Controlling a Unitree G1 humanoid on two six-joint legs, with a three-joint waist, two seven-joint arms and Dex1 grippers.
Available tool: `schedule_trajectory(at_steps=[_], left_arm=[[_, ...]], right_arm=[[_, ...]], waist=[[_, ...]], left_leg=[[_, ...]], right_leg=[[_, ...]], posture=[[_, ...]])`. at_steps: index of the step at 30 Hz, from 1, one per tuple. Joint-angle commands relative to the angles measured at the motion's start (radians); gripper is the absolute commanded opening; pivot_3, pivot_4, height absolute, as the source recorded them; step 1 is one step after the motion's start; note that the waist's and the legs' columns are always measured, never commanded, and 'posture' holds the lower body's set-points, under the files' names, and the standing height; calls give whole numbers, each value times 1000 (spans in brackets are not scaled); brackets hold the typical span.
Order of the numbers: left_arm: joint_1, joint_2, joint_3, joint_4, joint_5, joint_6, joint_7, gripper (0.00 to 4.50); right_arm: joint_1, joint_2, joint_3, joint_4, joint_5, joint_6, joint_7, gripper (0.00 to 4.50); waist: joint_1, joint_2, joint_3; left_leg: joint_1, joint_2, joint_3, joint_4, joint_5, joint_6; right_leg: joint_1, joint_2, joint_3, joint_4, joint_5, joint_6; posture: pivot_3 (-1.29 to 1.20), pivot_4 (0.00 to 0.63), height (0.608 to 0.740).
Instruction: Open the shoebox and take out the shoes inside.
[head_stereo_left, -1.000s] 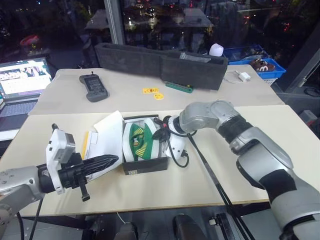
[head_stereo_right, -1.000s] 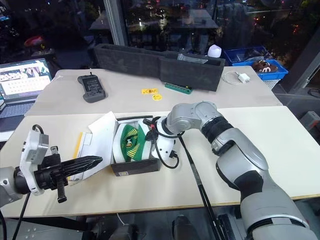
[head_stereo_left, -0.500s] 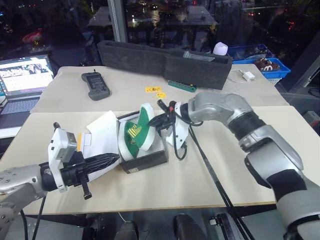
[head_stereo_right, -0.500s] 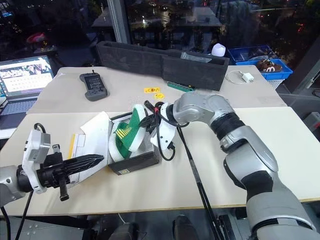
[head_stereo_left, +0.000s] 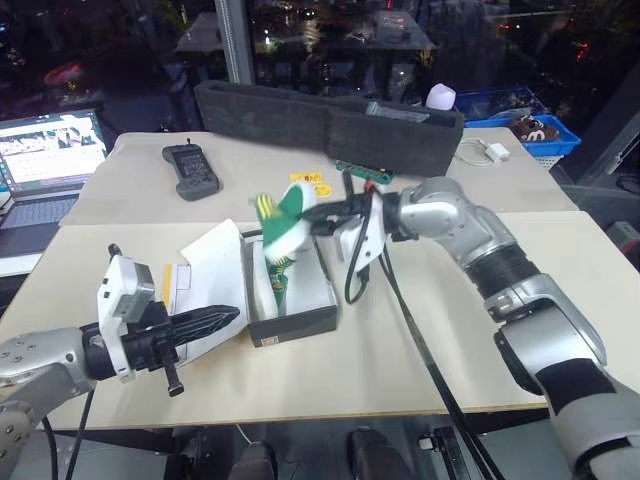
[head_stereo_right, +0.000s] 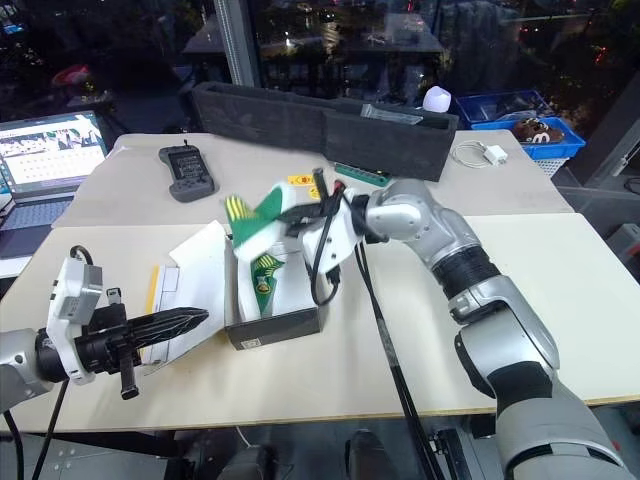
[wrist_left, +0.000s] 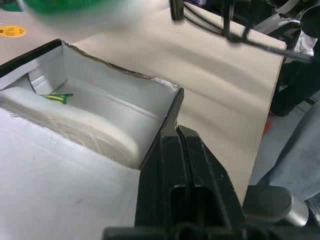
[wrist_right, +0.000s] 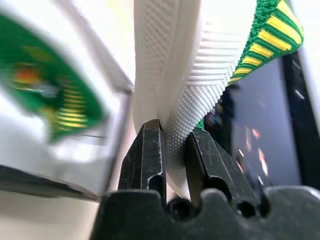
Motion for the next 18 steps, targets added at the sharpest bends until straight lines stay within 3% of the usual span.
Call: schedule_trajectory(at_steps=[1, 11, 18], left_arm=[[-18, -21, 2, -20, -9, -20, 27, 0], [-46, -110, -13, -74, -9, -81, 98, 0], [-25, -124, -50, -89, 38, -114, 90, 0]], right_arm=[[39, -64, -109, -41, -53, 161, -121, 226], [347, -139, -184, -188, -351, 782, -396, 226], [440, -88, -147, -183, -438, 1019, -458, 226]], waist=[[8, 0, 0], [20, 0, 0], [11, 0, 0]], left_leg=[[0, 0, 0, 0, 0, 0], [-4, -1, 1, 0, 0, 0], [-4, -1, 1, -1, 0, 0]], right_leg=[[0, 0, 0, 0, 0, 0], [-1, -1, 0, -4, 0, 0], [-3, 0, 1, -4, 1, 1]], posture=[[0, 150, 715], [0, 150, 715], [0, 150, 715]])
